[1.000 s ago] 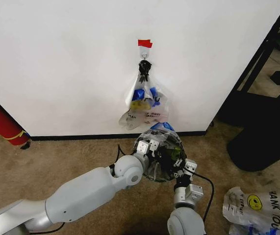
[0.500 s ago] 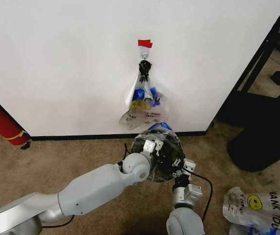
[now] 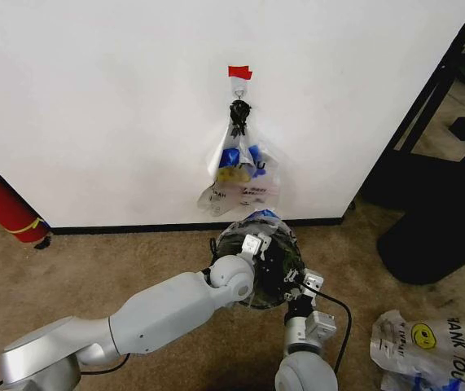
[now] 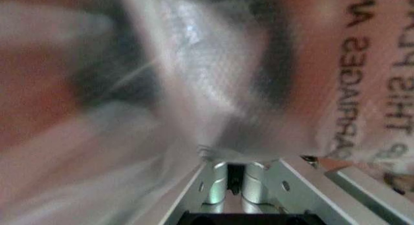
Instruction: Pick up the garbage bag from the wall and place it over the trash bin.
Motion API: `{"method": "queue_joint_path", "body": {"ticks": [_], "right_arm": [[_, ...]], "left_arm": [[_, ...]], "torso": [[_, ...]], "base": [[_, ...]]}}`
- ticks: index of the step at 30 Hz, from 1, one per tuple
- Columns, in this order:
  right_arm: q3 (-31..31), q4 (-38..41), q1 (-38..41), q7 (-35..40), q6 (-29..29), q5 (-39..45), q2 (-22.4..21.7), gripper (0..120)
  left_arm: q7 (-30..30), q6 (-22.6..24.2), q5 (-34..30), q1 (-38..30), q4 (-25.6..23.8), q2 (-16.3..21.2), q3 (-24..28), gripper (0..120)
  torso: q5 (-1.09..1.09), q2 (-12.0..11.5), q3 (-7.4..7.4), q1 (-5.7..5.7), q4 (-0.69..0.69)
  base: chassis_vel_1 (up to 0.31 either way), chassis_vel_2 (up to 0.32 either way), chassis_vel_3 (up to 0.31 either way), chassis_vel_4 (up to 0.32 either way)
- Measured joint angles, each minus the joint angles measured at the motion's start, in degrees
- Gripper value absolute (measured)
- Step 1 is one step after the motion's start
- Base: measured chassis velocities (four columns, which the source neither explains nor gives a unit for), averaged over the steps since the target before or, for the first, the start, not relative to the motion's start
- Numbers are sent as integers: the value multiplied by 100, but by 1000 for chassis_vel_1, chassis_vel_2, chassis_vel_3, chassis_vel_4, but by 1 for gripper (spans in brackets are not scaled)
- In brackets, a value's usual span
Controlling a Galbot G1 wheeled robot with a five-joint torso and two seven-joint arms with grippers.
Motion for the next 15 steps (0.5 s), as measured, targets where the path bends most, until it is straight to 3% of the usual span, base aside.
{"method": "queue_joint_path", "body": {"ticks": [8, 15], "right_arm": [[-21, 31, -24, 25, -91, 186, 5, 0], [173, -75, 221, 262, -348, 834, -67, 0]], "left_arm": [[32, -39, 128, 62, 67, -2, 59, 0], [121, -119, 284, 241, -779, 571, 0, 0]], "torso": [[-1, 0, 0, 0, -1], [-5, 0, 0, 0, -1]], "base": [[0, 0, 0, 0], [0, 0, 0, 0]]}}
